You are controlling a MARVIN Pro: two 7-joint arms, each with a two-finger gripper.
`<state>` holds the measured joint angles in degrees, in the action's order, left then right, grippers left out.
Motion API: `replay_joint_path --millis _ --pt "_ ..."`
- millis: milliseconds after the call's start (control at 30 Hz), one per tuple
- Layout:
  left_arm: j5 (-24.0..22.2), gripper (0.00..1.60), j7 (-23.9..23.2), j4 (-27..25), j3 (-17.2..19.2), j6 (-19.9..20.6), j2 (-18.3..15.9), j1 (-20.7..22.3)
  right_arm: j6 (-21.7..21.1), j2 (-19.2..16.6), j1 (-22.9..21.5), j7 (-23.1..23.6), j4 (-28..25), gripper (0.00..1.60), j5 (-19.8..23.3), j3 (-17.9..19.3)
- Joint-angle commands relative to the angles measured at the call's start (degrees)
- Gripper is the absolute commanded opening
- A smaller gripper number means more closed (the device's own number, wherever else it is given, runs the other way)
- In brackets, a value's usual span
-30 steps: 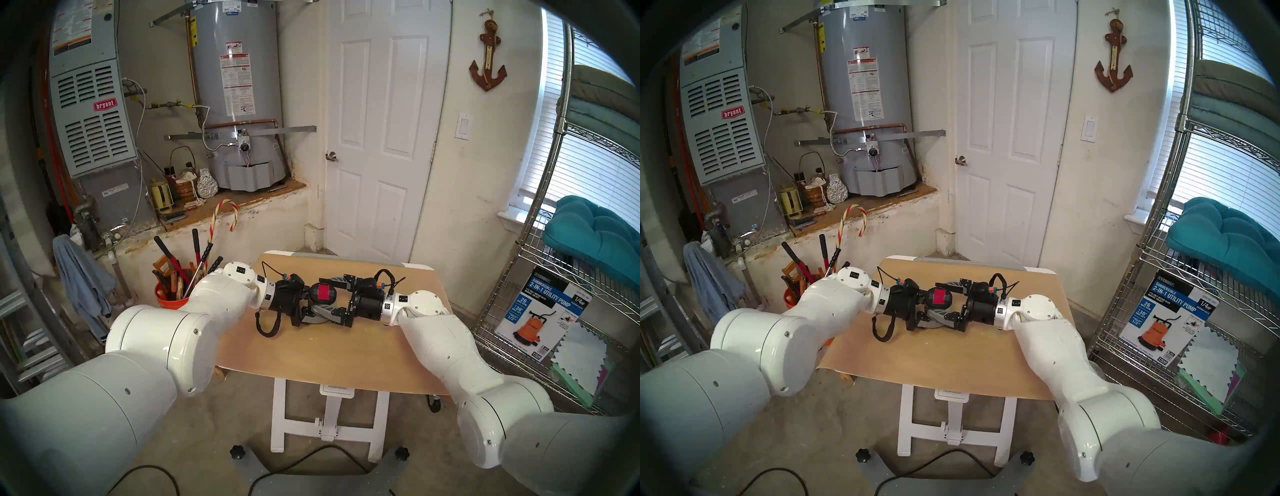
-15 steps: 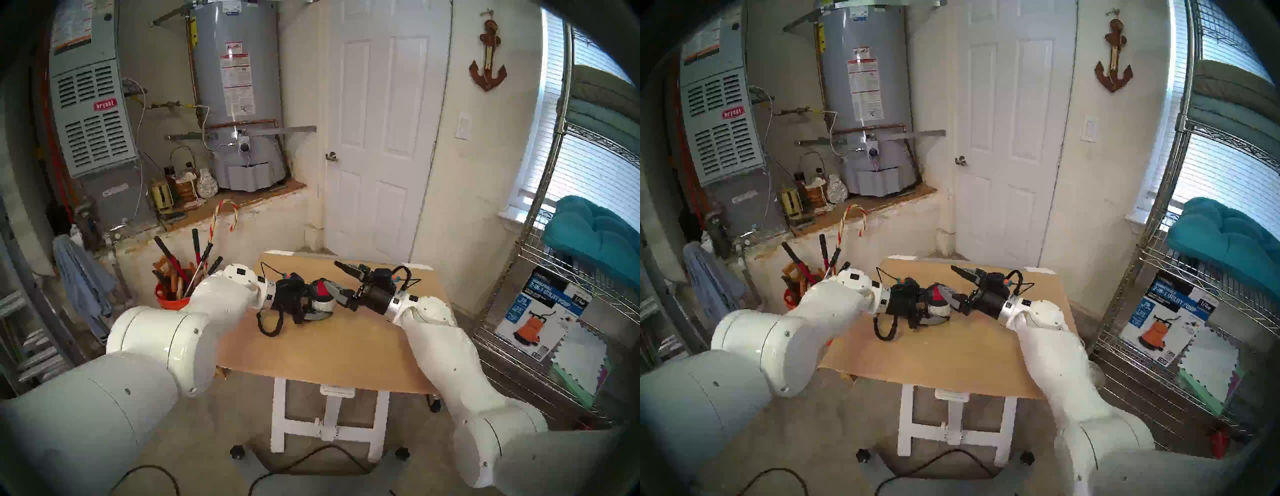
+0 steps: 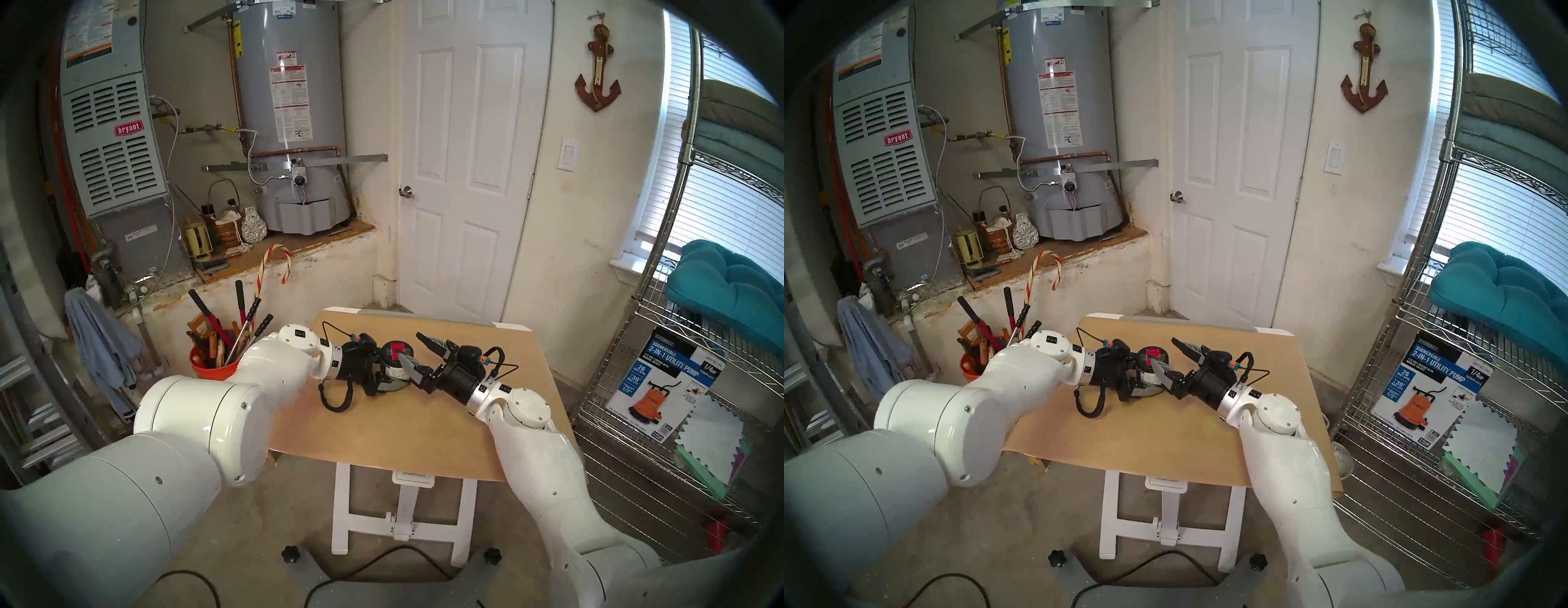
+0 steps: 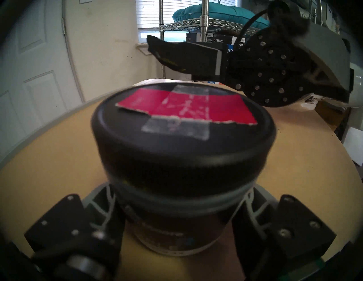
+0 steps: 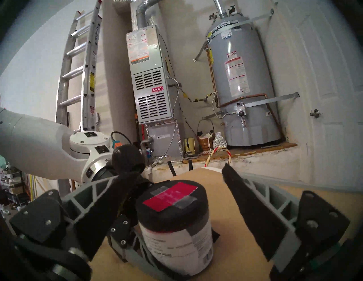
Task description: Open paint jar
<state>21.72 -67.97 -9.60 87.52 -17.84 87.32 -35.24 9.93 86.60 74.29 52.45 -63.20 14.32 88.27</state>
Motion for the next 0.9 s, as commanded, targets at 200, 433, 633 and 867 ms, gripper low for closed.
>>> replay_joint_path --millis 200,433,633,867 --pt "-0.2 0.72 -0.7 0.1 0.2 -0.6 0.0 -0.1 -3.0 1.1 4.0 -3.6 -8.4 1.60 -2.0 -0.4" --pt "-0.5 0.82 -0.7 0.3 0.7 -1.4 0.1 0.0 -3.5 1.3 4.1 -3.8 -8.7 1.60 -2.3 -0.3" --pt "-0.5 0.55 -0.6 0.5 0.8 -1.7 0.1 0.2 -4.0 1.7 4.7 -4.1 -9.6 1.60 -2.3 -0.5" --pt "-0.6 0.00 -0.6 0.6 1.0 -2.0 0.0 0.3 -3.6 2.7 4.9 -5.2 -9.9 1.60 -2.6 -1.1"
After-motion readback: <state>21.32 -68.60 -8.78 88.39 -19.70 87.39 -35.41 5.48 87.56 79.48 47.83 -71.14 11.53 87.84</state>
